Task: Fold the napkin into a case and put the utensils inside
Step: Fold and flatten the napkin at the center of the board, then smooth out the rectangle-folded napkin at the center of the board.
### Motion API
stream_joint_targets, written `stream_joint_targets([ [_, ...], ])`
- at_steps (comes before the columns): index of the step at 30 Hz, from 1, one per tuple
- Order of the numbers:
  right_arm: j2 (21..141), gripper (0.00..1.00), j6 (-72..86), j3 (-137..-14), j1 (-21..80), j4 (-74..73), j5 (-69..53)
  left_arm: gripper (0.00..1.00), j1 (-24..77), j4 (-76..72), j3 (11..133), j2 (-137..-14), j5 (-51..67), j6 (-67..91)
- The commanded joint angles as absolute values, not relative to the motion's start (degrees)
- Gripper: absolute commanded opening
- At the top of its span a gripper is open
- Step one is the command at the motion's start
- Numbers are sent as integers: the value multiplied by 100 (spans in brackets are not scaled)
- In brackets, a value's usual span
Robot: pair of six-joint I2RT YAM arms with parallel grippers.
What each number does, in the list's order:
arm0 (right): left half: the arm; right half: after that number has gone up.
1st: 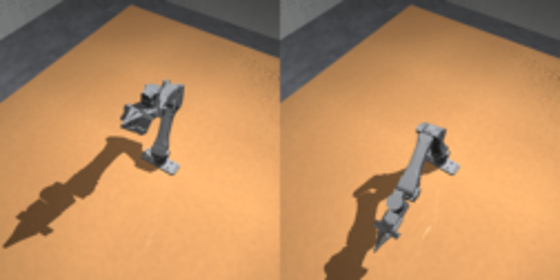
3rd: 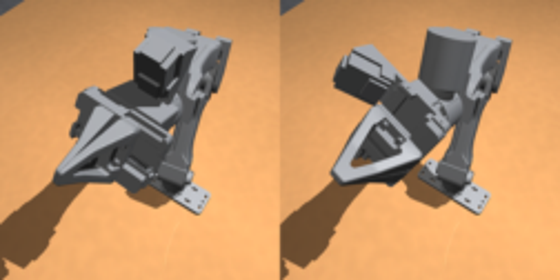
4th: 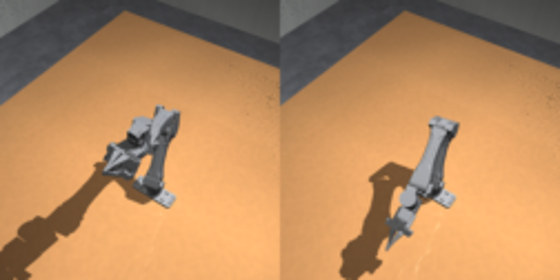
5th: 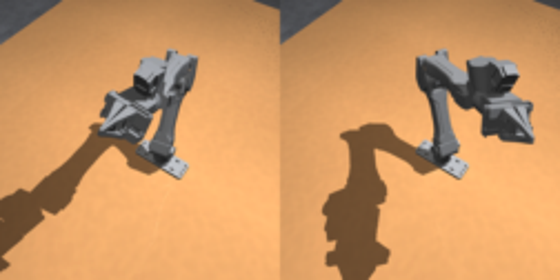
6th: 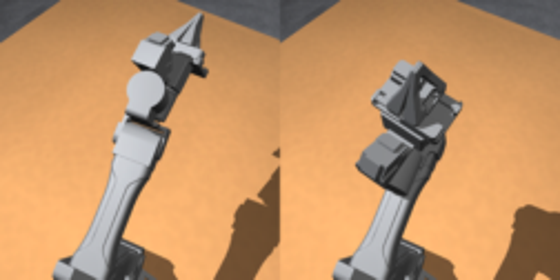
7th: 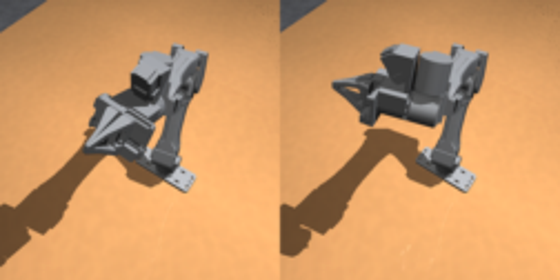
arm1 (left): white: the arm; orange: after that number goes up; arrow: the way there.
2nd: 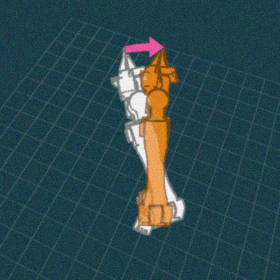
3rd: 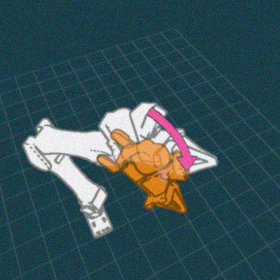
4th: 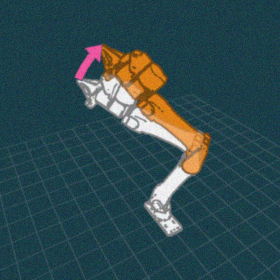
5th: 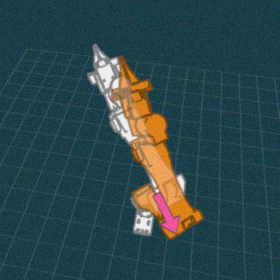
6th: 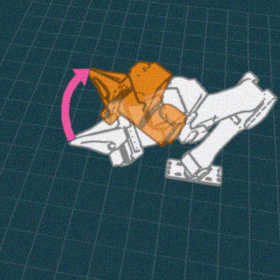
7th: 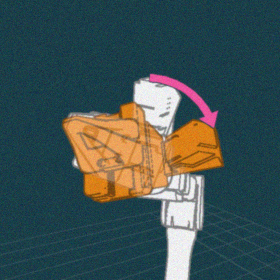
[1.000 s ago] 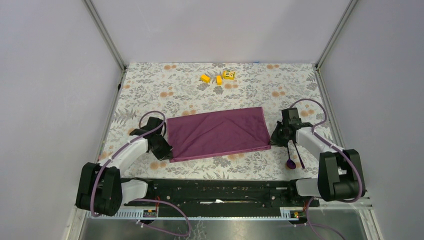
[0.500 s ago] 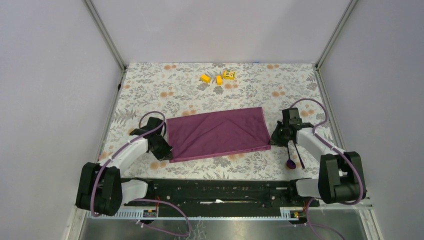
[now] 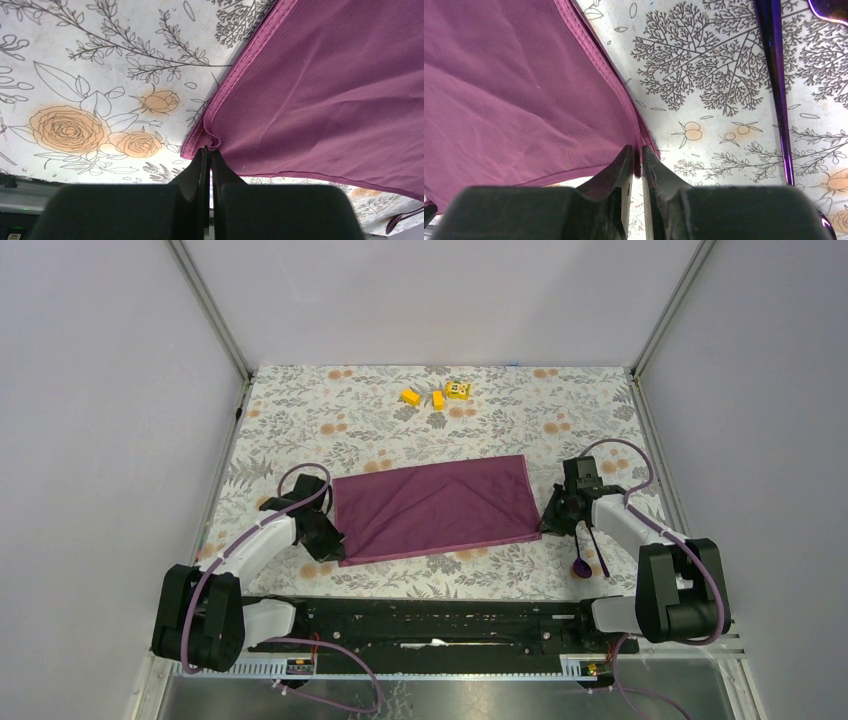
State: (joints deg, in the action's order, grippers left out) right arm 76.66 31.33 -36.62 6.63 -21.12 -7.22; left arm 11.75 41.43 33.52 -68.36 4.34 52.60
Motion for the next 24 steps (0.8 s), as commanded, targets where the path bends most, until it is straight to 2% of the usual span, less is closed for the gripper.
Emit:
stream_joint_targets([
  [1, 7463, 21, 3076, -3721, 655, -2434, -867, 0, 1178, 4425, 3500, -6752, 493, 5343],
  [4, 7253, 33, 3087, -3818, 646, -2764, -778, 4, 1182, 4655, 3570, -6539, 606, 5371],
  [6, 7143, 48, 3097, -3905, 648, -2998, -764, 16, 1180, 4844, 3623, -6373, 717, 5383],
  [10, 6846, 59, 3052, -4123, 650, -3292, -748, 38, 1178, 5290, 3939, -6019, 697, 5283],
  [12, 6644, 69, 2998, -4241, 650, -3230, -939, 49, 1178, 5479, 4165, -5938, 610, 5214],
  [15, 6674, 79, 2923, -4282, 650, -2839, -1424, 55, 1178, 5454, 4389, -5926, 725, 5169],
  [20, 7448, 84, 2866, -4283, 650, -2068, -2375, 65, 1178, 4320, 4127, -6333, 1461, 5093],
  [24, 7905, 84, 2960, -4095, 650, -1573, -2578, 66, 1178, 3577, 3830, -6764, 1601, 5079],
])
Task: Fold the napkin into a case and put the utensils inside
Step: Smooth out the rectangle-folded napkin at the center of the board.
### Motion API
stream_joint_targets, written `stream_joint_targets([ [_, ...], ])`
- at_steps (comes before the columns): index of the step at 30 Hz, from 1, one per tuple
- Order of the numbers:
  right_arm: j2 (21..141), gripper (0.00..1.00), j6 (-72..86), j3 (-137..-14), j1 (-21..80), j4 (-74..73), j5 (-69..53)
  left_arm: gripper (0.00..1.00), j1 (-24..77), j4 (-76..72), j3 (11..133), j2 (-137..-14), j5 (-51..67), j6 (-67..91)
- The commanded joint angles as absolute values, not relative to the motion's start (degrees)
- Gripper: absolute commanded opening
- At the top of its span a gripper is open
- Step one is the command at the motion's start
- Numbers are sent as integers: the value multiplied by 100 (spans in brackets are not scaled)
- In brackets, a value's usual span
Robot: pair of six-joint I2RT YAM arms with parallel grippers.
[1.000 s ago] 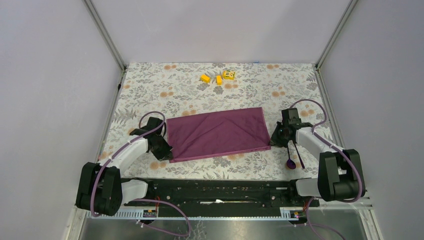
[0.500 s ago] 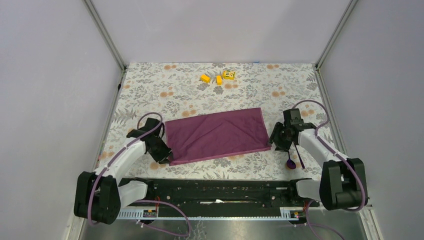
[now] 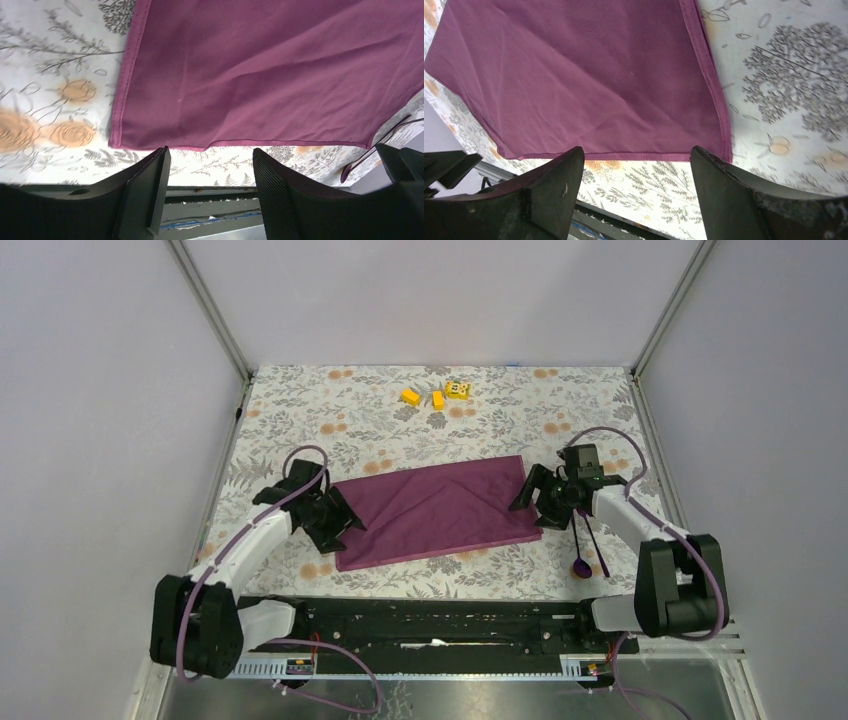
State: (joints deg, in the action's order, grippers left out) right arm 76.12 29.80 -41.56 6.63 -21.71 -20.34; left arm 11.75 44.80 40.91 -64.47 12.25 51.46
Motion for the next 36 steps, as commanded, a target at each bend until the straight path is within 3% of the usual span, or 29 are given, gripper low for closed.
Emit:
stream_joint_targets([
  [1, 7970, 84, 2965, -4021, 649, -1520, -2539, 67, 1178, 3511, 3668, -6804, 1515, 5130],
  [7, 7995, 84, 3082, -3499, 649, -1620, -1446, 70, 1193, 3188, 2968, -6892, 807, 5213],
  [11, 7703, 83, 3091, -3513, 650, -1835, -1495, 72, 1195, 3184, 3069, -6619, 832, 5198],
  [14, 7229, 90, 2868, -3890, 655, -1957, -1511, 96, 1195, 3112, 3331, -6006, 720, 5064],
  [17, 7198, 99, 2869, -4183, 654, -1323, -1938, 99, 1132, 2708, 3601, -6016, 855, 4940],
  [23, 9046, 100, 3947, -5099, 659, 754, -3471, 99, 535, 1236, 4334, -7460, 2355, 4965],
  [30, 10621, 100, 4300, -6362, 634, 1308, -3654, 98, 24, 800, 5282, -9029, 2226, 4664],
  [36, 11330, 100, 4379, -6544, 534, 1571, -3723, 99, -338, 280, 5330, -9680, 2377, 4885],
])
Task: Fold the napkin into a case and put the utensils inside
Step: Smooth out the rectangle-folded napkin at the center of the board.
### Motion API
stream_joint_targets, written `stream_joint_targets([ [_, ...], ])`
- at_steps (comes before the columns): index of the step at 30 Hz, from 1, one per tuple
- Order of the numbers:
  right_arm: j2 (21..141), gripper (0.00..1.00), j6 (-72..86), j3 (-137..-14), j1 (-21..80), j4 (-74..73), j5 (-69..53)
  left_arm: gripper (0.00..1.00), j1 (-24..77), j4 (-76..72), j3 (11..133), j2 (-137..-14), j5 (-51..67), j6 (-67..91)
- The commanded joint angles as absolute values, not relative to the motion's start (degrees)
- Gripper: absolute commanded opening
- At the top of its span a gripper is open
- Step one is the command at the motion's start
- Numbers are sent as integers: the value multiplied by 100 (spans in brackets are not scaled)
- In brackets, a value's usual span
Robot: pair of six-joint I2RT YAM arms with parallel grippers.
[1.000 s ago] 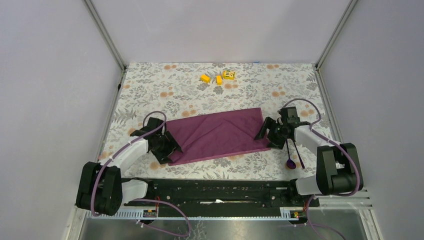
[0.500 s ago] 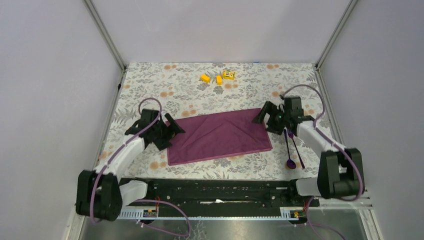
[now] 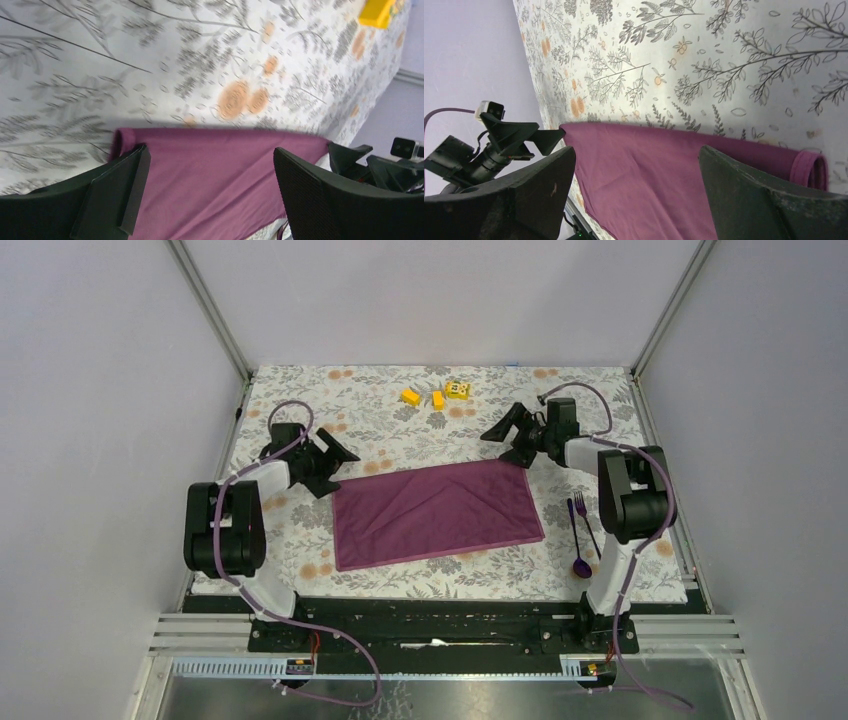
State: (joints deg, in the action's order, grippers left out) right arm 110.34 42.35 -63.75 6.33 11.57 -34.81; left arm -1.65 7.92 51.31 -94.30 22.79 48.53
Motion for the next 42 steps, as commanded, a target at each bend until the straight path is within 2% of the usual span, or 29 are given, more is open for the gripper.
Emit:
stream_joint_targets([
  [1, 11390, 100, 4391, -6474, 487, 1661, -3712, 98, -392, 290, 5319, -9744, 2294, 4886],
  [9, 11737, 99, 3909, -6434, 176, 1386, -3219, 98, -686, 907, 5466, -10189, 1596, 4623],
  [16, 11131, 100, 3461, -6941, 210, 317, -2929, 99, -579, 1216, 5850, -9785, 2298, 4453],
  [20, 10748, 100, 3708, -7005, 488, 434, -3328, 99, -493, 1080, 6108, -9791, 2862, 4713],
  [25, 11137, 100, 4086, -7026, 606, 792, -3756, 99, -462, 1081, 6386, -10308, 2764, 4721],
  [29, 11369, 100, 3993, -6815, 506, 911, -3536, 99, -474, 1276, 6462, -10860, 2426, 4545],
  [36, 11716, 100, 3670, -6524, 58, 885, -3288, 99, -523, 1436, 6266, -10853, 1743, 4351],
  [42, 11166, 100, 3153, -6876, 150, -212, -2681, 99, -198, 2014, 6625, -10202, 1066, 3844],
])
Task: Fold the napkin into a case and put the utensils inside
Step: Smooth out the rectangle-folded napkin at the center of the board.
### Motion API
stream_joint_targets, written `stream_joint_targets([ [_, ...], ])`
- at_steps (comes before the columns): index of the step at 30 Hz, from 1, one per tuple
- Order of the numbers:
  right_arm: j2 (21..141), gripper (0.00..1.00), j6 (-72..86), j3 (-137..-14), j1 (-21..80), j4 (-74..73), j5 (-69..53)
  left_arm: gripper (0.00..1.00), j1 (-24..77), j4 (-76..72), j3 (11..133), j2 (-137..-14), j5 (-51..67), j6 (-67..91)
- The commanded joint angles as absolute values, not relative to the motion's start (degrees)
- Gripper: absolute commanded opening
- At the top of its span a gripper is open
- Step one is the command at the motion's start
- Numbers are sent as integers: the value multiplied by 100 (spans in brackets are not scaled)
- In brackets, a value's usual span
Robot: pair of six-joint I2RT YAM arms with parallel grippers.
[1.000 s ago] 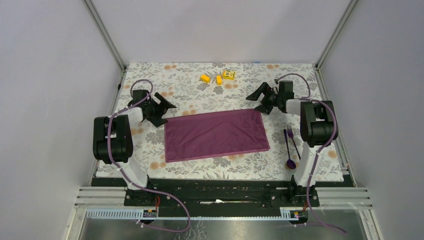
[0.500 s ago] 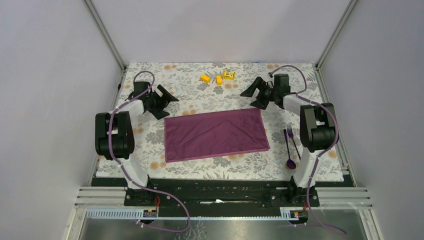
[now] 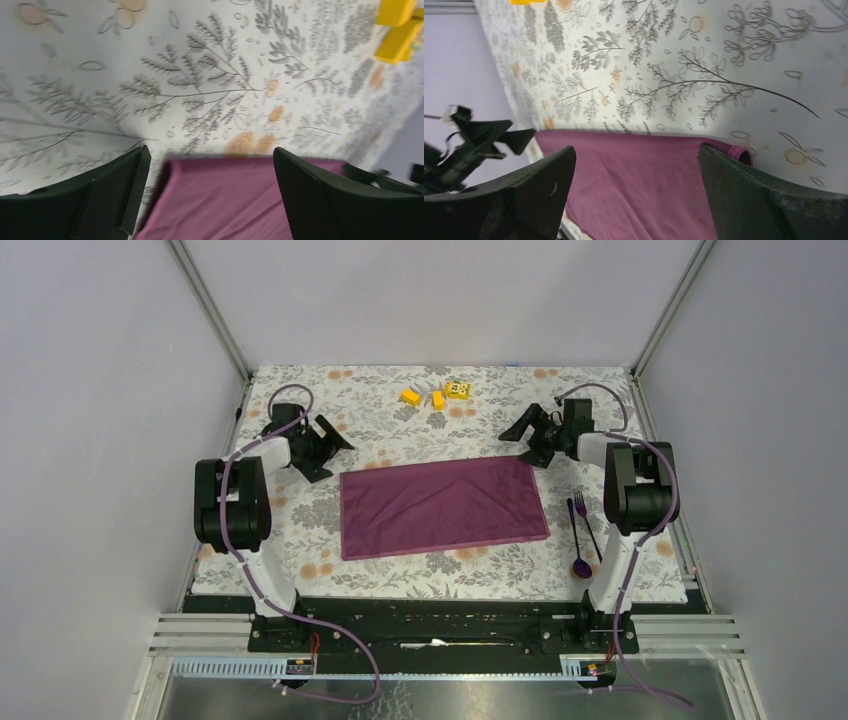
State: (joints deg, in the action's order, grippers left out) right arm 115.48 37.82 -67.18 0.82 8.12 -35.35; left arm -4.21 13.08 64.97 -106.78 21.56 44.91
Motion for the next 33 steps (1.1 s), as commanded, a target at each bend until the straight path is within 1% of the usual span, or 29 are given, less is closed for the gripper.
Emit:
stream_joint_targets([
  [1, 10914, 100, 3091, -6915, 221, -443, -2598, 99, -77, 2082, 6673, -9996, 1037, 3797],
  [5, 10298, 100, 3083, -6912, 706, -920, -2537, 99, 672, 2185, 6554, -9431, 1441, 3850],
  [7, 10076, 100, 3100, -6732, 1002, -968, -2698, 99, 1009, 1914, 6263, -9244, 1828, 4004],
  [9, 9954, 100, 3331, -6375, 1183, -632, -3331, 99, 1445, 1307, 5847, -9216, 2478, 4256],
  [11, 9897, 100, 3871, -5853, 1179, 211, -4172, 99, 1725, 860, 5584, -9332, 2849, 4512],
  [13, 9776, 100, 4022, -5438, 1176, 575, -4337, 99, 1891, 717, 5413, -9424, 2681, 4585],
  [17, 9614, 100, 3756, -4758, 1059, 593, -4331, 99, 1892, 598, 4882, -9315, 2125, 4730],
  [23, 9515, 100, 3413, -3884, 253, 630, -4274, 99, 1790, 344, 4060, -8871, 1722, 4957],
  [26, 9382, 100, 3162, -3925, 130, 230, -3908, 99, 1793, 516, 3995, -8539, 1534, 4830],
  [29, 9007, 100, 3127, -4065, 160, -113, -3899, 99, 1816, 959, 4162, -8154, 1455, 4625],
  [33, 8555, 100, 3113, -4244, 411, -575, -4048, 99, 1953, 1046, 4221, -7817, 2105, 4573],
])
